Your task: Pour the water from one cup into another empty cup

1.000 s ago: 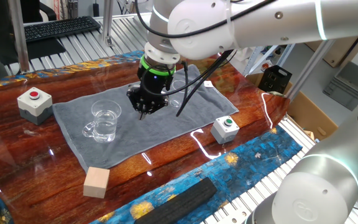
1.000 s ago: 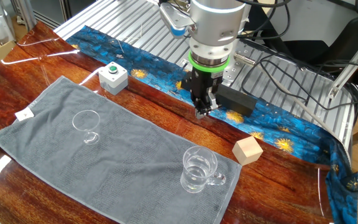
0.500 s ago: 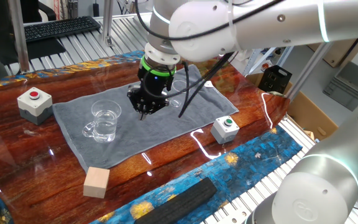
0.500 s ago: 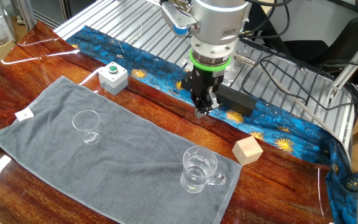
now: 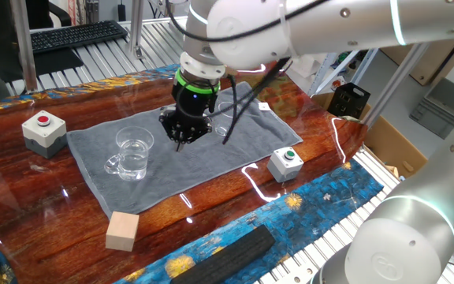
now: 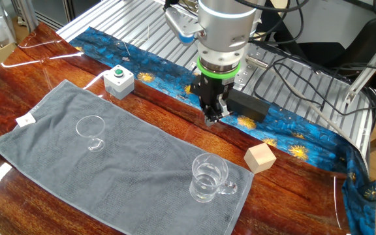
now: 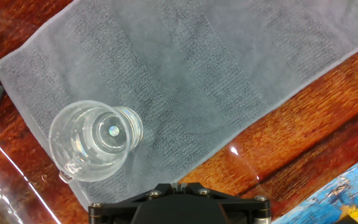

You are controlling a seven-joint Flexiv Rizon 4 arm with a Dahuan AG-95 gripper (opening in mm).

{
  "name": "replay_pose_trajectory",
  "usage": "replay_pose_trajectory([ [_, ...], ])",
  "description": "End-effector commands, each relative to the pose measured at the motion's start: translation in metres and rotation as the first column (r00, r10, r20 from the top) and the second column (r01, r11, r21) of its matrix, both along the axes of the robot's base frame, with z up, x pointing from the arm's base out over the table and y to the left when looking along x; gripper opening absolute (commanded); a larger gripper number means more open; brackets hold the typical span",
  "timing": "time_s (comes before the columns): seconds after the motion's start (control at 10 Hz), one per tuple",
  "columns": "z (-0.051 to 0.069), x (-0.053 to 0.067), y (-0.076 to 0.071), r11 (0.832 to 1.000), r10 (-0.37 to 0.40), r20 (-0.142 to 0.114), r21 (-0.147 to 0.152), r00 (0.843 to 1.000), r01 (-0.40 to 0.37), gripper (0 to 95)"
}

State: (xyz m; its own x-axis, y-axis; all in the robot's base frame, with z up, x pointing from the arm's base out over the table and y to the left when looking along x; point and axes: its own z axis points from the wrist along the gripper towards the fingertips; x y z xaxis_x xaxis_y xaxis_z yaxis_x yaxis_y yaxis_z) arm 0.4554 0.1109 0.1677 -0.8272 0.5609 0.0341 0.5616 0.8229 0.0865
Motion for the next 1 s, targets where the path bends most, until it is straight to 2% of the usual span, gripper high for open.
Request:
replay_pose_trajectory([
  [0.1,-0.0003,0.0017,0.001,1.0,0.003,-0.005,0.013,1.0,-0.003,0.0],
  [0.2,-0.0003,0.0017,0.001,0.999,0.023,0.009,0.023,1.0,-0.023,0.0],
  [0.4,-0.0003,0.0017,0.001,0.995,0.095,0.047,0.008,0.994,-0.096,0.0],
  [0.6,-0.0003,0.0017,0.001,0.986,0.168,0.038,0.004,0.985,-0.168,0.0],
  [0.7,-0.0003,0.0017,0.001,0.976,0.217,0.041,-0.02,0.975,-0.216,0.0],
  [0.8,-0.0003,0.0017,0.001,0.965,0.257,0.035,-0.056,0.966,-0.255,0.0],
  [0.9,-0.0003,0.0017,0.001,0.959,0.276,0.012,-0.068,0.961,-0.275,0.0],
  [1.0,-0.0003,0.0017,0.001,0.953,0.294,0.003,-0.071,0.956,-0.293,0.0],
])
